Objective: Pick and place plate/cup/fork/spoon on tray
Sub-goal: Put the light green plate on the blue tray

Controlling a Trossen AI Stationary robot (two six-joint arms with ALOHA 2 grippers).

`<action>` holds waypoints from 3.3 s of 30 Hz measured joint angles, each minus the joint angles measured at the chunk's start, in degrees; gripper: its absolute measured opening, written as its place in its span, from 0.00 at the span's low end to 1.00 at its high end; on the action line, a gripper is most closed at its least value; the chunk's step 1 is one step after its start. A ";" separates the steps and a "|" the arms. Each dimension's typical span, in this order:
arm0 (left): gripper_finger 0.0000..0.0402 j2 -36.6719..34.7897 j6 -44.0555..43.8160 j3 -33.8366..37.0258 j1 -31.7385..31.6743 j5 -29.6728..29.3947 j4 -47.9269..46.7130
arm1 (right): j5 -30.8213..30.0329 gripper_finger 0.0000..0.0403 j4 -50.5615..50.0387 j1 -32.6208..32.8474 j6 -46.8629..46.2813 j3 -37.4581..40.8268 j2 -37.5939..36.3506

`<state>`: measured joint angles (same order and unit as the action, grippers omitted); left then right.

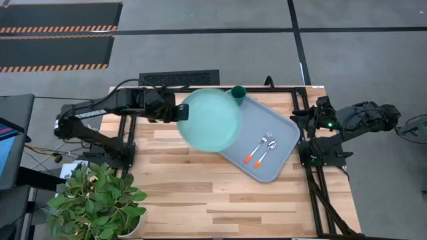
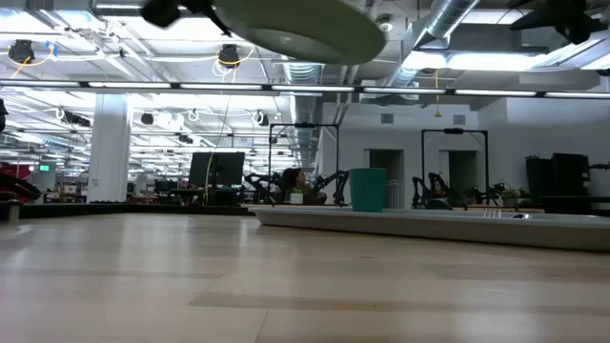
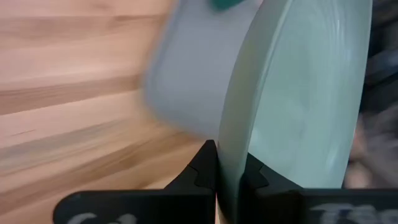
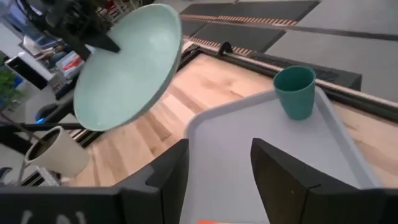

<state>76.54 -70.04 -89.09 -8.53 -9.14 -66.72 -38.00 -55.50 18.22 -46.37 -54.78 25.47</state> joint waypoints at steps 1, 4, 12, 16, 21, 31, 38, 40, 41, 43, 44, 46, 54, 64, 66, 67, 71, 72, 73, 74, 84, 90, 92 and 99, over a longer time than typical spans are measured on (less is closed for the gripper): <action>0.00 -1.90 -1.01 4.32 -0.81 0.00 6.04 | -0.48 0.49 0.04 0.00 0.18 0.00 0.00; 0.00 -4.72 -1.60 16.51 -4.16 0.64 21.98 | -1.76 0.48 0.25 0.00 0.33 0.00 0.00; 0.00 1.17 -5.94 34.06 -7.49 8.20 44.87 | -2.71 0.48 0.28 0.00 -0.61 0.00 0.00; 0.00 7.58 -6.78 34.57 -7.81 8.71 50.24 | -2.73 0.47 0.25 0.00 -1.02 0.00 0.00; 0.00 15.69 -10.00 34.65 -8.80 12.50 60.02 | -2.75 0.47 0.19 0.00 -1.02 0.00 0.00; 0.00 24.15 -12.92 34.58 -8.92 11.56 66.41 | -2.73 0.47 -0.49 0.00 -1.21 0.00 0.00; 0.00 24.07 -13.21 34.57 -8.72 9.28 66.09 | -2.71 0.47 -0.89 0.00 -1.18 0.00 0.00; 0.00 24.74 -13.77 34.50 -8.29 9.46 66.08 | -2.71 0.47 -1.07 0.00 -1.18 0.00 0.00; 0.00 24.95 -14.14 34.53 -8.05 10.05 65.44 | -2.71 0.47 -1.10 0.00 -1.18 0.00 0.00; 0.00 24.95 -14.44 34.59 -7.26 9.69 64.05 | -2.71 0.47 -1.12 0.00 -1.18 0.00 0.00; 0.00 24.95 -14.82 34.59 -6.91 8.94 63.74 | -2.71 0.47 -1.12 0.00 -1.18 0.00 0.00; 0.00 24.86 -15.12 34.55 -6.34 7.62 62.05 | -2.71 0.47 -1.18 0.02 -1.18 0.00 0.00; 0.00 24.86 -14.93 34.57 -6.31 6.93 62.56 | -2.73 0.47 -1.30 0.02 -1.15 0.00 0.00; 0.00 25.68 -16.22 34.57 -6.30 6.54 63.59 | -2.73 0.47 -1.40 0.01 -1.18 0.00 0.00; 0.00 26.41 -16.24 34.46 -6.17 6.48 64.32 | -2.71 0.47 -1.41 0.00 -1.18 0.00 0.00; 0.00 26.73 -16.23 34.49 -6.17 6.86 63.99 | -2.71 0.47 -1.42 0.00 -1.18 0.00 0.02; 0.00 26.65 -15.81 34.50 -5.99 6.41 64.00 | -2.70 0.47 -1.44 0.01 -1.20 0.02 0.02; 0.00 26.65 -15.52 34.51 -5.99 6.28 64.05 | -2.69 0.47 -1.43 0.02 -1.20 0.02 0.01; 0.00 26.65 -15.15 34.53 -5.99 6.51 64.40 | -2.71 0.47 -1.44 0.02 -1.20 0.02 0.00; 0.01 26.65 -15.08 34.53 -6.00 7.23 65.00 | -2.69 0.47 -1.44 0.02 -1.20 0.02 0.00; 0.26 26.65 -15.33 34.53 -5.99 8.87 65.21 | -2.67 0.47 -1.49 0.02 -1.15 0.02 0.00; 0.41 26.65 -14.43 34.44 -6.12 9.25 66.47 | -2.63 0.47 -1.49 0.01 -1.16 0.02 0.00; 0.44 26.65 -13.00 34.10 -6.45 10.83 66.34 | -2.59 0.47 -1.49 0.02 -1.18 0.02 0.00; 0.55 26.65 -8.57 32.72 -7.96 17.37 66.01 | -2.51 0.47 -1.49 0.02 -1.18 0.02 0.00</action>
<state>103.20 -78.62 -56.37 -16.49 8.23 -0.71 -40.51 -56.99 18.24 -47.55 -54.76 25.47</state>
